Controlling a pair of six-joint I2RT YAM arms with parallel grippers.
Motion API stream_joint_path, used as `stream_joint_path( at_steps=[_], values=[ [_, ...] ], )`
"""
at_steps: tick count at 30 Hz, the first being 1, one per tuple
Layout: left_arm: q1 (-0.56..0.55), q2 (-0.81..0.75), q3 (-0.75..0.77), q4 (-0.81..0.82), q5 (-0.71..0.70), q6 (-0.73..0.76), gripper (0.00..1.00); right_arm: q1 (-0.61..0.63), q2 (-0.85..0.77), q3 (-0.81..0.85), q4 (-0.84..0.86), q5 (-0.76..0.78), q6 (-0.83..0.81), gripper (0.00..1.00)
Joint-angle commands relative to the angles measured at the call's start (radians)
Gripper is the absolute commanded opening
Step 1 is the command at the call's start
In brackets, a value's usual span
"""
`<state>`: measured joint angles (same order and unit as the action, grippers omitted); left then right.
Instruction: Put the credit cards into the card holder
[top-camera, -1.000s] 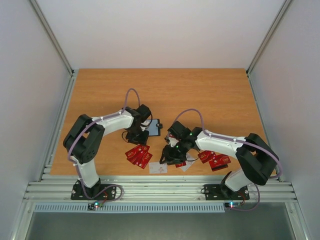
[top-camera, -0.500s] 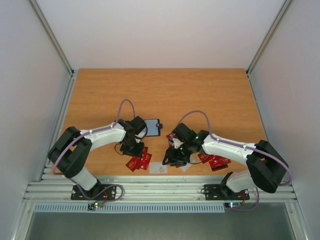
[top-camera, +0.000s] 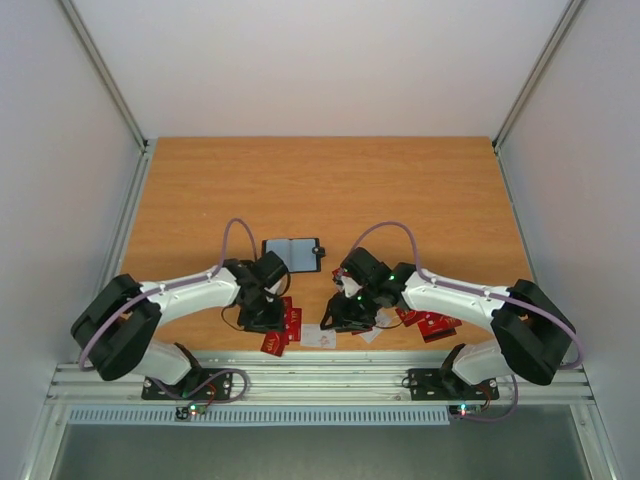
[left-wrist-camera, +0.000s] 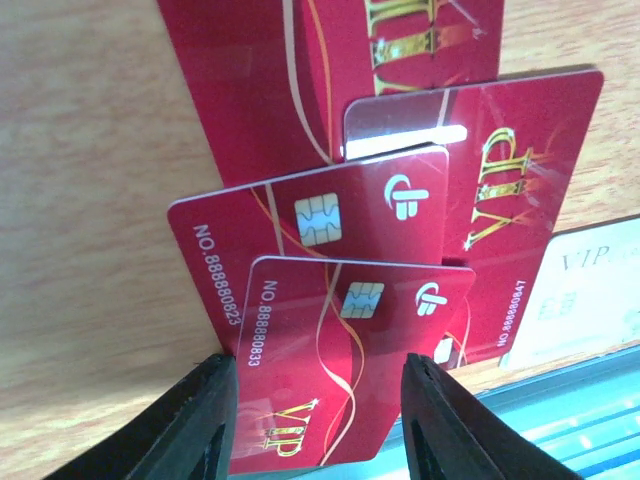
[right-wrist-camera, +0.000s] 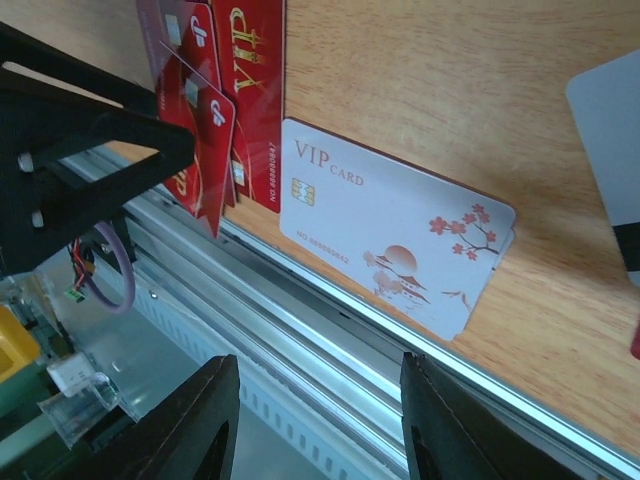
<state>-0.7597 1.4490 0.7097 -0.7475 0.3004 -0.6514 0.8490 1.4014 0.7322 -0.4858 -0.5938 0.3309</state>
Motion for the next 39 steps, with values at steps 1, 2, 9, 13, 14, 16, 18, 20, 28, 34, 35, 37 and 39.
stream_joint_path(
  at_steps=[1, 2, 9, 13, 14, 16, 18, 20, 28, 34, 35, 37, 39],
  values=[
    [-0.015, -0.037, -0.057, 0.069, 0.048, -0.120, 0.48, 0.019, -0.003, -0.029, 0.090, -0.011, 0.069, 0.46],
    [-0.016, -0.042, -0.058, 0.066, 0.046, -0.127, 0.48, 0.019, -0.006, -0.041, 0.112, -0.014, 0.088, 0.45],
    [-0.016, -0.114, -0.012, -0.046, -0.014, -0.154, 0.48, 0.069, 0.000, -0.127, 0.311, -0.003, 0.273, 0.46],
    [-0.013, -0.186, 0.054, -0.122, -0.054, -0.121, 0.49, 0.118, 0.031, -0.146, 0.404, 0.026, 0.368, 0.46],
    [-0.007, -0.194, 0.077, -0.142, -0.058, -0.108, 0.49, 0.126, 0.039, -0.149, 0.430, 0.032, 0.386, 0.46],
    [0.007, -0.191, 0.104, -0.169, -0.066, -0.074, 0.47, 0.145, 0.060, -0.151, 0.454, 0.047, 0.415, 0.46],
    [0.025, -0.176, 0.115, -0.181, -0.061, -0.035, 0.43, 0.163, 0.078, -0.151, 0.474, 0.063, 0.445, 0.46],
    [0.043, -0.159, 0.112, -0.170, -0.034, 0.001, 0.41, 0.185, 0.094, -0.153, 0.498, 0.087, 0.482, 0.46],
    [0.099, -0.076, 0.112, -0.132, 0.048, 0.113, 0.37, 0.318, 0.168, -0.132, 0.574, 0.218, 0.642, 0.47],
    [0.119, -0.003, 0.148, -0.113, 0.065, 0.200, 0.37, 0.381, 0.239, -0.108, 0.639, 0.302, 0.712, 0.49],
    [0.122, 0.015, 0.152, -0.108, 0.066, 0.210, 0.37, 0.388, 0.249, -0.105, 0.652, 0.314, 0.719, 0.49],
    [0.125, 0.041, 0.153, -0.098, 0.063, 0.237, 0.37, 0.400, 0.266, -0.093, 0.672, 0.335, 0.729, 0.49],
    [0.128, 0.062, 0.150, -0.085, 0.056, 0.256, 0.37, 0.410, 0.284, -0.079, 0.685, 0.356, 0.731, 0.49]
  ],
)
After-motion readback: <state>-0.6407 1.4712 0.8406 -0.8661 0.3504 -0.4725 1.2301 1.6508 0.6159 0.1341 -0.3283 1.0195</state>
